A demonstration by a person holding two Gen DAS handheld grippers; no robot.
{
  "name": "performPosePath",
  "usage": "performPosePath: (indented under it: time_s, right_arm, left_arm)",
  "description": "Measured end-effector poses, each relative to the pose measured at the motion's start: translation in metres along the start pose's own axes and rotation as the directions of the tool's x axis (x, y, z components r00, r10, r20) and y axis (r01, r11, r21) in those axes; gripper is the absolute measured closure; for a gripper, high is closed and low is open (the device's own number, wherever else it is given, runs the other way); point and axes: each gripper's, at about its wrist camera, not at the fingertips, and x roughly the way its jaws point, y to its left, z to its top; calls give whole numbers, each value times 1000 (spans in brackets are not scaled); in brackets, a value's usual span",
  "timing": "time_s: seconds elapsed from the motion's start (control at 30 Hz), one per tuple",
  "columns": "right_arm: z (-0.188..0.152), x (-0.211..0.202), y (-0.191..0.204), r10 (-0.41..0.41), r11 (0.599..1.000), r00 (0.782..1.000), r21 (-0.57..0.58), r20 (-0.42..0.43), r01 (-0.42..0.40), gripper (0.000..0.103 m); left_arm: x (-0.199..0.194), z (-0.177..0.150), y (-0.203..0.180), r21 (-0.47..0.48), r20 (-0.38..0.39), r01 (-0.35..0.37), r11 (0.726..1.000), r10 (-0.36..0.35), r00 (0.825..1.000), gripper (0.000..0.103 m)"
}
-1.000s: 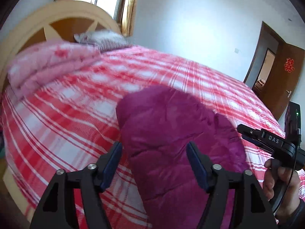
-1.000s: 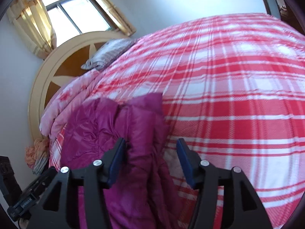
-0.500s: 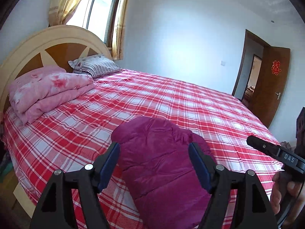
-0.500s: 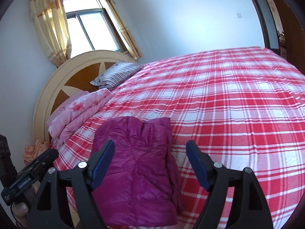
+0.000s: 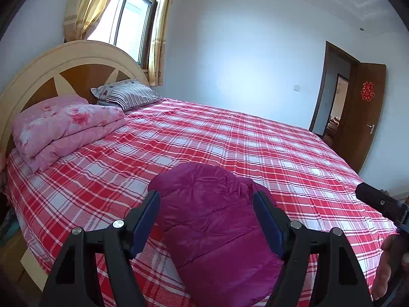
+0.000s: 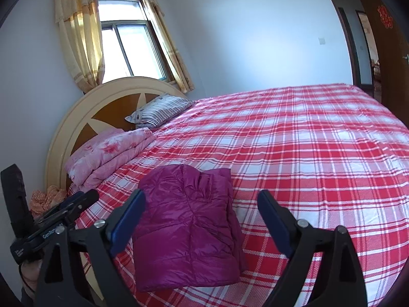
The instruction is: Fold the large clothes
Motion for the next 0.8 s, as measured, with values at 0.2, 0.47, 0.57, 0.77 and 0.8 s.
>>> performPosePath:
  time_s: [0.2, 0.47, 0.57, 0.77, 0.8]
  right_arm:
    - [1, -10, 8, -9, 1000, 999, -29, 38, 11, 6]
    - [0, -17, 15, -15, 998, 998, -62, 64, 19, 2]
    - [-1, -19, 17, -16, 998, 997, -67, 73, 21, 1]
    - [-3, -21, 19, -14, 997, 997, -70, 76, 20, 1]
    - [-3, -21, 19, -13, 997, 997, -71, 77, 19, 1]
  left_arm:
    - [-4, 1, -3, 5, 11, -6, 1000, 6, 1000, 24]
    - [-3, 3, 1, -17, 1, -13, 1000, 13, 1000, 18]
    - [-2, 2, 2, -18, -4, -14, 1000, 14, 1000, 18]
    - [-1, 2, 0, 3, -5, -34, 999, 34, 999, 18]
    - [-1, 1, -1, 6, -6, -34, 999, 34, 999, 18]
